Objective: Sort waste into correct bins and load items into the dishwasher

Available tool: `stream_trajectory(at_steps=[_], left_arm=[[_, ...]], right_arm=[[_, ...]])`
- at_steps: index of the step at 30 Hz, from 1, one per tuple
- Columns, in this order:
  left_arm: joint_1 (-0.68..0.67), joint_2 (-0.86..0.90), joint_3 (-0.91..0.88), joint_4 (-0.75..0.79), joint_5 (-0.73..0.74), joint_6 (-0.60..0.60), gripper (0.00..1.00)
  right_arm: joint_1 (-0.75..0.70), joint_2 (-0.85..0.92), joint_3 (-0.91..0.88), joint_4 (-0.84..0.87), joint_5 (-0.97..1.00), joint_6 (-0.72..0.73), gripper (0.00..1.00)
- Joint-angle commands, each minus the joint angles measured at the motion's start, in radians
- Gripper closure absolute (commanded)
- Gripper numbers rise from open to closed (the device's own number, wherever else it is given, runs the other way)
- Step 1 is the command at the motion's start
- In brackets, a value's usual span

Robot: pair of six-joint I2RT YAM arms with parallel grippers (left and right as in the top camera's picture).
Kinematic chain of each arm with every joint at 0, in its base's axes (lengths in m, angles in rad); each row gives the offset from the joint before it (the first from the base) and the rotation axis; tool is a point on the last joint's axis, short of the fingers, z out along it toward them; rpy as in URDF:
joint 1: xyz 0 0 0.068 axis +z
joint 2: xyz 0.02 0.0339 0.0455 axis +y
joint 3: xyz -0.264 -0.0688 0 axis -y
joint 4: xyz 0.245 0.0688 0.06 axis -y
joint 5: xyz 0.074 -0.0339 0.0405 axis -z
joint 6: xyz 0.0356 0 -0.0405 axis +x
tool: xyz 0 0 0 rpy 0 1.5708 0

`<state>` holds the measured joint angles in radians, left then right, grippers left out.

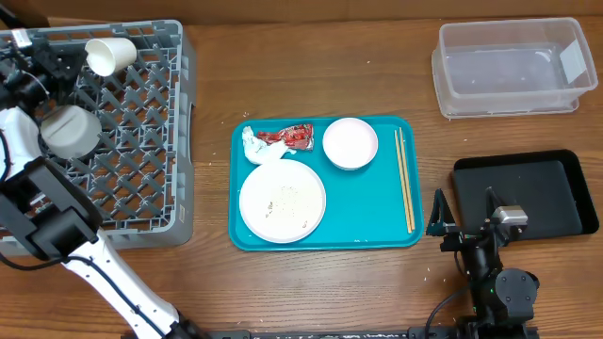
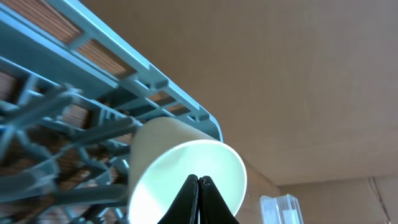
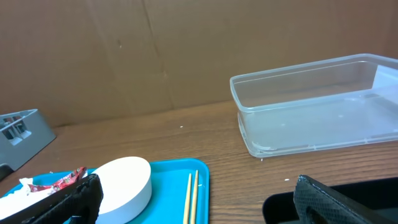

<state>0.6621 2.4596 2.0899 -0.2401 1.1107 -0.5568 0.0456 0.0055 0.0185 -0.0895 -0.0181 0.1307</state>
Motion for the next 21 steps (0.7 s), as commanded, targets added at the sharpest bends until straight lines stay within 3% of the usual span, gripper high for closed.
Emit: stream_trajectory(at_steps=[1,9,12,14,17,19,20,21], left_arm=[[0.085,-0.041,0.057,0.005,-0.002,-0.028,0.96],[0.163,-0.223,0.069,-0.07,-0.029,0.003,0.96],[0.129,-0.286,0.069,-0.169,-0.128,0.035,0.96],[0.084,-0.326,0.069,-0.268,-0.263,0.108,0.96],[-0.034,-0.379,0.069,-0.415,-0.589,0.278,0.96],[-0.134,-0.394,0.069,-0.475,-0.79,0.405,0.9],[-0.177,-0.395,0.069,-0.494,-0.867,0.453,0.82],[-0.224,-0.394,0.069,-0.514,-0.953,0.478,0.68]], right_arm=[[-0.001,-0.003,-0.01,0.005,0.006,-0.004,0.0],[-0.001,-0.003,-0.01,0.005,0.006,-0.004,0.0],[-0.001,-0.003,-0.01,0.005,0.006,-0.004,0.0],[-0.001,-0.003,-0.01,0.005,0.006,-0.004,0.0],[-0.001,-0.003,-0.01,0.005,0.006,-0.004,0.0],[-0.001,-0.003,-0.01,0.005,0.006,-0.004,0.0],[-0.001,-0.003,-0.01,0.005,0.006,-0.004,0.0],[-0.001,-0.003,-0.01,0.005,0.006,-0.004,0.0]])
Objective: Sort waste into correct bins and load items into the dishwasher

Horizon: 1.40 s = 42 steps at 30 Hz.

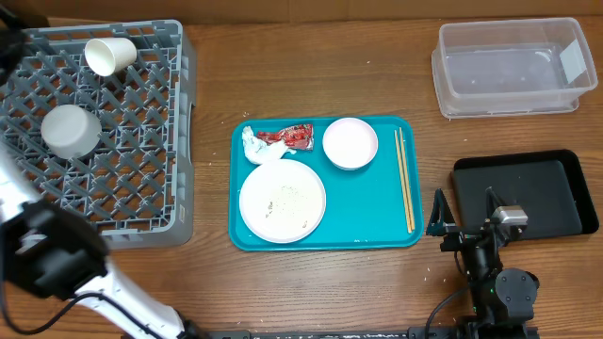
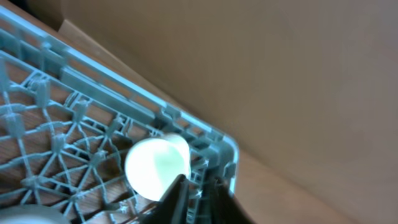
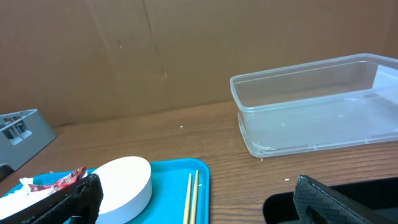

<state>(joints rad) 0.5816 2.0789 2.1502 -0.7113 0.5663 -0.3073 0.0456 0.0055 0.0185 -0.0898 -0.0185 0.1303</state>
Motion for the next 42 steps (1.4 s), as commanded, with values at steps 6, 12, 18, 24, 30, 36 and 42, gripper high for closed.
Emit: stream_trajectory(at_steps=[6,12,18,24,30,36,42], left_arm=[[-0.318,0.055,0.005,-0.077,-0.604,0.23,0.29],[-0.383,0.125,0.005,-0.093,-0.642,0.248,0.47],[-0.384,0.179,0.005,-0.072,-0.727,0.256,0.77],[-0.372,0.244,0.005,-0.043,-0.705,0.279,0.96],[-0.371,0.254,0.006,-0.002,-0.793,0.274,0.96],[-0.343,0.251,0.006,-0.013,-0.817,0.212,0.96],[-0.278,0.241,0.006,-0.028,-0.741,0.081,0.96]], right_arm=[[-0.001,-0.003,-0.01,0.006,0.006,-0.004,0.0],[-0.001,-0.003,-0.01,0.006,0.006,-0.004,0.0],[-0.001,-0.003,-0.01,0.006,0.006,-0.004,0.0],[-0.001,-0.003,-0.01,0.006,0.006,-0.004,0.0],[-0.001,-0.003,-0.01,0.006,0.006,-0.004,0.0],[-0.001,-0.003,-0.01,0.005,0.006,-0.004,0.0],[-0.001,-0.003,-0.01,0.006,0.006,-0.004,0.0]])
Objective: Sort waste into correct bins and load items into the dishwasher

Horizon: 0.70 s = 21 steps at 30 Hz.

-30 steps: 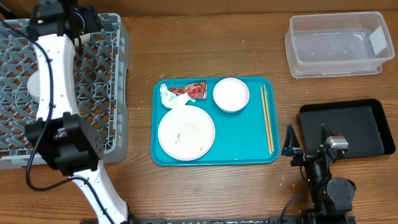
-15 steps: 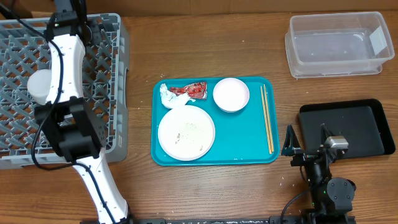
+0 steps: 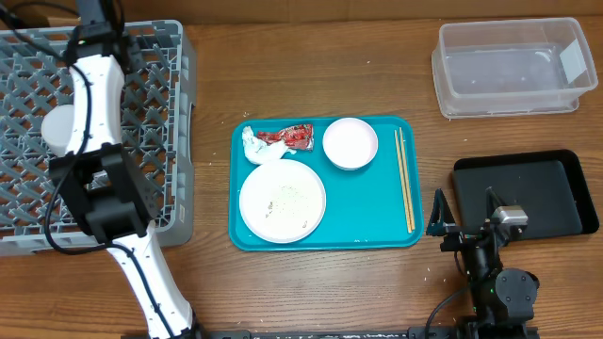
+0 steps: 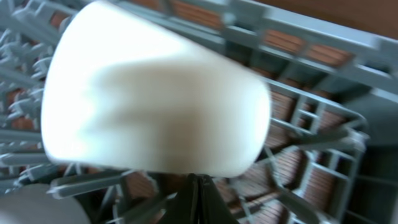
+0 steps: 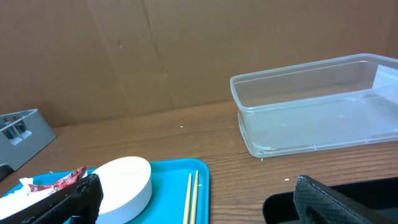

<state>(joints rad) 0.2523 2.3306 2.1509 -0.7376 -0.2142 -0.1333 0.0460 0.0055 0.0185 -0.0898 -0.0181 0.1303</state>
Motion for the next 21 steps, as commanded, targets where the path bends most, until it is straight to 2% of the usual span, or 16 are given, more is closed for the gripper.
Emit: stream_trajectory(at_steps=[1,8,13,21], left_arm=[[0.061,-0.01,0.005,-0.003,0.066,-0.101,0.96],[0.156,-0.01,0.005,-0.016,0.274,-0.235,0.96],[0.222,-0.019,0.006,-0.016,0.414,-0.255,0.96],[0.259,-0.147,0.006,0.013,0.457,-0.235,0.96]], right_arm=[[-0.002,-0.003,-0.01,0.006,0.006,-0.004,0.0],[-0.002,-0.003,-0.01,0.006,0.006,-0.004,0.0],[-0.002,-0.003,-0.01,0.006,0.006,-0.004,0.0],[-0.002,-0.003,-0.01,0.006,0.006,-0.004,0.0]])
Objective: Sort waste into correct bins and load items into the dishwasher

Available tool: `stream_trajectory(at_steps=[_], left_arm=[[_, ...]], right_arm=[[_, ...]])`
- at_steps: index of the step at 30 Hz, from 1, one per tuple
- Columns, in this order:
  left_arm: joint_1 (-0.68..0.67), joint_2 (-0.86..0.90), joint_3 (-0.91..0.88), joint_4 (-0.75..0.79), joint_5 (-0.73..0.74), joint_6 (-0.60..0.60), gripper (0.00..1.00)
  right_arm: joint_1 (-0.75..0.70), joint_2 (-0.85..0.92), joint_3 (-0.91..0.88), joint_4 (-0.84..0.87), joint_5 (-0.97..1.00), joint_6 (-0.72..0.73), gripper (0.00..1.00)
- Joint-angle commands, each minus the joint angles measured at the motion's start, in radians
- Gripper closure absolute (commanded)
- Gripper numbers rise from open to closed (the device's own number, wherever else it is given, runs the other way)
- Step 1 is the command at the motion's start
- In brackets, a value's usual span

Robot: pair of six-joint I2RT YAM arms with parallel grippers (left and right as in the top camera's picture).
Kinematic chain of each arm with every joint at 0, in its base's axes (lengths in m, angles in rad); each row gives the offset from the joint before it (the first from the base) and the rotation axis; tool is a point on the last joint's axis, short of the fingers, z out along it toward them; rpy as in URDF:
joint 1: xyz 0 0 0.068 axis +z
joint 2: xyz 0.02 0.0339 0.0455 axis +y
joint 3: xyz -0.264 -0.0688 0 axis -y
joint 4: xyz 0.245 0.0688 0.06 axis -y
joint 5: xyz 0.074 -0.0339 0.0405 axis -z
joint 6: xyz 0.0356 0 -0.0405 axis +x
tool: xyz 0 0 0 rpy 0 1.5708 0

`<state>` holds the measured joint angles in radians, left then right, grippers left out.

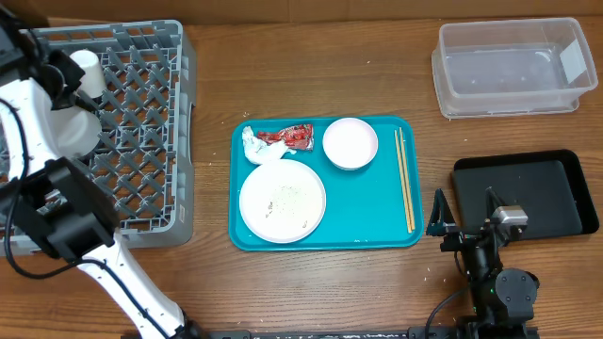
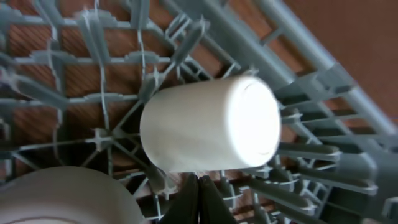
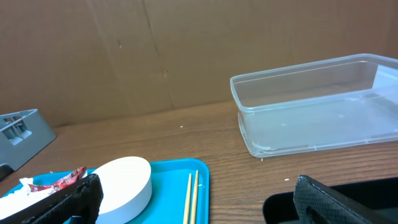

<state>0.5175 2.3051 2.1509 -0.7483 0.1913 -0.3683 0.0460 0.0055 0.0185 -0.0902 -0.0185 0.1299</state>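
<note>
A white paper cup (image 1: 85, 64) lies on its side in the back left of the grey dish rack (image 1: 141, 141). In the left wrist view the cup (image 2: 208, 130) rests on the rack's prongs (image 2: 298, 68), its closed end turned right. My left gripper (image 2: 198, 180) is shut, its tips just under the cup's side; overhead the left gripper (image 1: 68, 73) sits beside the cup. A grey cup (image 1: 73, 132) stands upside down nearby. My right gripper (image 3: 196, 193) rests open by the table's front edge (image 1: 464, 215), holding nothing.
A teal tray (image 1: 367, 207) carries a white plate (image 1: 283, 201), a white bowl (image 1: 350, 143), chopsticks (image 1: 405, 179), a red wrapper (image 1: 294, 137) and a crumpled tissue (image 1: 252, 143). A clear bin (image 1: 509, 66) stands back right, a black bin (image 1: 528, 193) at the right.
My left arm lay over the rack's back edge, hiding the cup overhead; now it stands at the rack's left. The cup shows, lying with its closed end turned. The right arm is unchanged.
The cup lay at the rack's back with my shut left gripper at its mouth. Then the gripper was farther off and the cup unmoved. Later the arm covered the cup, which filled the wrist view. Now the cup lies further left, turned round.
</note>
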Motion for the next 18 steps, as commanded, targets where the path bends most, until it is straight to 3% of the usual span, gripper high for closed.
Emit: stream_trajectory(at_steps=[1,7,11,18], left_arm=[[-0.009,-0.135,0.006,0.037,0.057,0.011,0.96],[-0.063,-0.138,0.006,0.093,0.06,0.213,0.96],[-0.092,-0.093,0.006,0.096,-0.043,0.242,0.96],[-0.08,-0.021,0.006,0.11,-0.071,0.248,0.94]], right_arm=[[-0.002,-0.003,-0.01,0.006,0.006,-0.003,0.0],[-0.002,-0.003,-0.01,0.006,0.006,-0.003,0.0],[-0.002,-0.003,-0.01,0.006,0.006,-0.003,0.0],[-0.002,-0.003,-0.01,0.006,0.006,-0.003,0.0]])
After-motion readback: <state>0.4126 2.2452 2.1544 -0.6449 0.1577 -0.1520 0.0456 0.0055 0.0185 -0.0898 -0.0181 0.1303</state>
